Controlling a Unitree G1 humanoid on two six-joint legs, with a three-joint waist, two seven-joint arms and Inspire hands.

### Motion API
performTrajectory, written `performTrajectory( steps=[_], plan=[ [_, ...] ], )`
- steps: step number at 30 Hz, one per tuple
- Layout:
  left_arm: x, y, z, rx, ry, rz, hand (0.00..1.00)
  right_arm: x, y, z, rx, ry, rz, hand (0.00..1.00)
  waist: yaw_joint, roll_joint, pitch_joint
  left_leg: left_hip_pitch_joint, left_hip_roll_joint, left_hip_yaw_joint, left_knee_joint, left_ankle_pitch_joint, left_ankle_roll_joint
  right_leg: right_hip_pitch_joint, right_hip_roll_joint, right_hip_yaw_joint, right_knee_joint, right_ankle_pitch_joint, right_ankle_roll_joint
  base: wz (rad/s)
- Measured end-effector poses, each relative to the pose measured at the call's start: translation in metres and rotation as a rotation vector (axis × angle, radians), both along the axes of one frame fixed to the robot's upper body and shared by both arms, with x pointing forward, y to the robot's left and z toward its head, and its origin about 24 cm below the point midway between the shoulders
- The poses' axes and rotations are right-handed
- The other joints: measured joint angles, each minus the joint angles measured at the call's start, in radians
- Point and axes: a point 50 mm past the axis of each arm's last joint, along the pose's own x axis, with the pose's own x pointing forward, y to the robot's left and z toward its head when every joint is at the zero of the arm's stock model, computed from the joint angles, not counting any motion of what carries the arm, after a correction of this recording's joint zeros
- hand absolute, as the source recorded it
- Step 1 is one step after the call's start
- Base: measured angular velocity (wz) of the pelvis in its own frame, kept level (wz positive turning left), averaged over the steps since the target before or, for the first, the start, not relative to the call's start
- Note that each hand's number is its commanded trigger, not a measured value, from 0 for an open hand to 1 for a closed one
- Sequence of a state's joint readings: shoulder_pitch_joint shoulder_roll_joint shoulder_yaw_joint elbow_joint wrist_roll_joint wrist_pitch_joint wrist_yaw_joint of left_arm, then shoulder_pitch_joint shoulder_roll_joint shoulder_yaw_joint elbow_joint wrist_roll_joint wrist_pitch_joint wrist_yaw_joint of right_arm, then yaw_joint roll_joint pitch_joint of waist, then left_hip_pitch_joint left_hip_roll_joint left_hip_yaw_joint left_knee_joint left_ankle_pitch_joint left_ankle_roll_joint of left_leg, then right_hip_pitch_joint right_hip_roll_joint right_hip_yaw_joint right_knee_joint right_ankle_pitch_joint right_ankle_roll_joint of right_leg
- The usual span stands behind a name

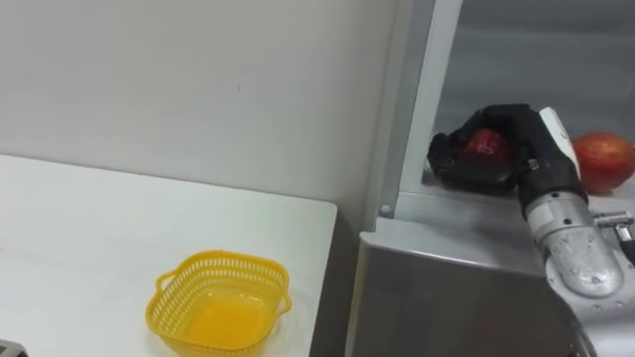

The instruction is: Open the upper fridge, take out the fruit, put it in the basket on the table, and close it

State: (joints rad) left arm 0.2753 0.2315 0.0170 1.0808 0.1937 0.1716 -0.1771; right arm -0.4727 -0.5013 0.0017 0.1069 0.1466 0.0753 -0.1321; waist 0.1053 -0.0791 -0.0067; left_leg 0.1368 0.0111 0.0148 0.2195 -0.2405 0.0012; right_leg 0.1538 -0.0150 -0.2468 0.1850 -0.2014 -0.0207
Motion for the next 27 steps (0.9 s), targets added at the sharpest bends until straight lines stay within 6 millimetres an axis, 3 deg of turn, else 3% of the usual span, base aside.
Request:
performTrajectory(
  steps=[5,18,27],
  plan=[
    [0.000,-0.005,-0.001,-0.017,-0.021,0.010,0.00,-0.020,0.018,0.003,0.045,-0.077,0.057,1.00,-0.008,0.014,0.0089,0.004,0.000,0.008,-0.001,0.000,0.000,0.001,-0.001,0.000,0.002,0.000,0.000,-0.02],
    [-0.011,-0.018,-0.006,-0.048,-0.024,0.026,0.00,-0.080,0.053,0.034,0.019,-0.444,0.112,1.00,-0.027,0.058,0.0005,0.011,0.004,0.029,-0.021,0.000,0.000,-0.004,0.002,0.023,0.001,0.000,0.000,-0.04],
    [-0.017,-0.024,-0.008,-0.076,0.004,0.031,0.00,-0.085,0.072,0.033,-0.132,-0.507,0.113,1.00,-0.019,0.038,0.0005,0.016,0.008,0.041,-0.022,0.000,0.000,-0.015,0.005,0.036,0.000,0.000,0.000,-0.04]
  ],
)
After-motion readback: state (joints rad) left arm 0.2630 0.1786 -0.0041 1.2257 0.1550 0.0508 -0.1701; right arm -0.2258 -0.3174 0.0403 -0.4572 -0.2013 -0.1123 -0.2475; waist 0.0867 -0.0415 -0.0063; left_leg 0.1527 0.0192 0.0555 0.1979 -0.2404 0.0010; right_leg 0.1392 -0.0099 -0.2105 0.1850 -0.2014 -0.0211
